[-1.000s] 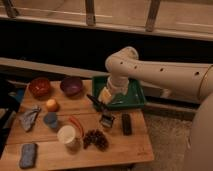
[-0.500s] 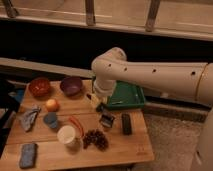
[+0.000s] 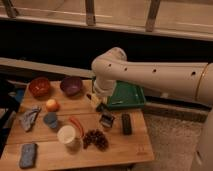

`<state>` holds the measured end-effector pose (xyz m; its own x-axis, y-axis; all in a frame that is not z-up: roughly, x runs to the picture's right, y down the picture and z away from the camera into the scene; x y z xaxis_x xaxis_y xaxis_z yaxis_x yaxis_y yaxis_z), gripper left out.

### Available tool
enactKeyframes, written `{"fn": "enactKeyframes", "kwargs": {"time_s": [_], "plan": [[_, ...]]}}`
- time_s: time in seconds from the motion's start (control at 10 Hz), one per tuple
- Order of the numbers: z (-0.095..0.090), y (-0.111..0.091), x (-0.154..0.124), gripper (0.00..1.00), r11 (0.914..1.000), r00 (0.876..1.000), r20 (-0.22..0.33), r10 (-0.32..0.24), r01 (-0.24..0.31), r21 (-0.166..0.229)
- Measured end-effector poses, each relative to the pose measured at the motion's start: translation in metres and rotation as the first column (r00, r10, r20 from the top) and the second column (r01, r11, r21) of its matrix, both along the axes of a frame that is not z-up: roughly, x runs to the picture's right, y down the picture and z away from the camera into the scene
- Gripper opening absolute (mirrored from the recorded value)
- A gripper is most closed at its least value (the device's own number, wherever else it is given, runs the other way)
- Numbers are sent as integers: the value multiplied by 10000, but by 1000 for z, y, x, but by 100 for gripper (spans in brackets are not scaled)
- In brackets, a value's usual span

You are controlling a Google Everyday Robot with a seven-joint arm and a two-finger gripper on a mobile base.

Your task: Wipe purple bowl with sponge

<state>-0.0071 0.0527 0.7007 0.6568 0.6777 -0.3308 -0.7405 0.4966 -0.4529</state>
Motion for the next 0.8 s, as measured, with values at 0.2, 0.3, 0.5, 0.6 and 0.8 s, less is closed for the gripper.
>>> {"fn": "enactKeyframes", "kwargs": {"time_s": [0.2,0.3,0.5,0.6,0.8], "plan": [[-3,5,-17,68,9990,9982,422,-435,432,75],[-4,7,-31,68,9976,9956,645,-680,672,144],[-4,12,-80,68,9903,9817,1305,-1384,1358,289],[-5,15,-111,68,9839,9688,1718,-1785,1745,381],[-13,27,-166,68,9668,9332,2531,-2552,2490,570]]}}
